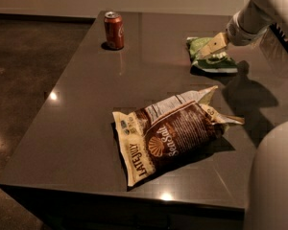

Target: Move green jalapeno chip bag near coke can

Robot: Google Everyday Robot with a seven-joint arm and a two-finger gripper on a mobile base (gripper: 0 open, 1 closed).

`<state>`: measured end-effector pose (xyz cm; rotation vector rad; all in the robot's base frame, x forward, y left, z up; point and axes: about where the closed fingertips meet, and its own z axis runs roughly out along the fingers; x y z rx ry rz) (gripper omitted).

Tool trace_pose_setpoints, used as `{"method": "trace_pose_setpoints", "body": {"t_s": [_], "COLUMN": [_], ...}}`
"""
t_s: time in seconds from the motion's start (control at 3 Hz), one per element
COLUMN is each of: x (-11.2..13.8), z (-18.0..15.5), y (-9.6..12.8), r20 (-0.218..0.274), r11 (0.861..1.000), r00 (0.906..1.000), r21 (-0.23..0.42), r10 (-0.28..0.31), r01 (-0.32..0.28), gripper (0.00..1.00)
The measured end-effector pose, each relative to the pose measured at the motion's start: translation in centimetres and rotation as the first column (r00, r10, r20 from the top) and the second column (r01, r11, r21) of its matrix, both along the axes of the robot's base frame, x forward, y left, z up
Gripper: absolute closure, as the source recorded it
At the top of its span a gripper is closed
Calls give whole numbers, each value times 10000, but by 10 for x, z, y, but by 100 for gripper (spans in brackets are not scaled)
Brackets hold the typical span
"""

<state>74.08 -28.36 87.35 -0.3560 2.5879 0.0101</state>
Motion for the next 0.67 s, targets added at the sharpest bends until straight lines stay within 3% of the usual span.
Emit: {"method": "trace_pose_setpoints", "body": {"t_s": [0.67], "x": [13], "z": [-12], "y": [16], "r20": [-339], "r11": [9990], "r00": [9989], "r21": [306], "r10": [325], "r01": [-314], "gripper": [41]}}
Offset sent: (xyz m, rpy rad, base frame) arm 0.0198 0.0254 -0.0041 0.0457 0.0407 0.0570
